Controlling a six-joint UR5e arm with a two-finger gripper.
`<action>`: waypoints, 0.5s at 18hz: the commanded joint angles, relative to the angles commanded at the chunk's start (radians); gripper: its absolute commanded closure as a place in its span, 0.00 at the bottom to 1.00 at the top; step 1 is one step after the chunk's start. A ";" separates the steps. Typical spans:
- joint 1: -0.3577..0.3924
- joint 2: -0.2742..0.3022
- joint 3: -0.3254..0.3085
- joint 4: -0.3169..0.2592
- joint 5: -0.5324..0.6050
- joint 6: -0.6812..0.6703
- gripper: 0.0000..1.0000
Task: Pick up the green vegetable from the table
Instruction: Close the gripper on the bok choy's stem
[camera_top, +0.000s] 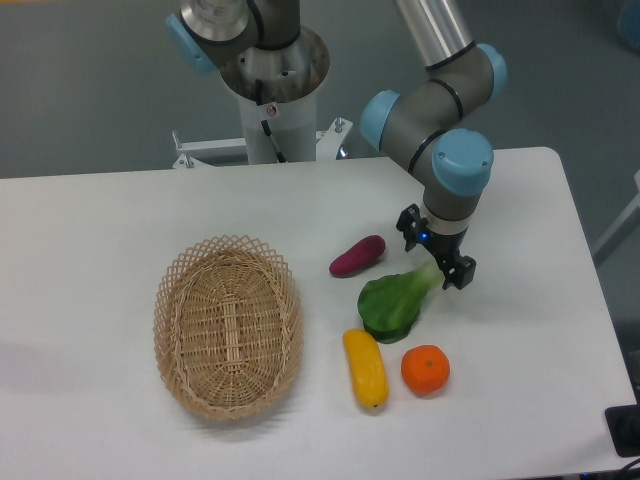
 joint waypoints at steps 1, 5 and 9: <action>0.000 -0.003 -0.002 0.005 0.000 0.000 0.00; -0.005 -0.003 0.000 0.009 0.000 0.002 0.29; -0.005 0.003 0.003 0.008 0.000 0.000 0.53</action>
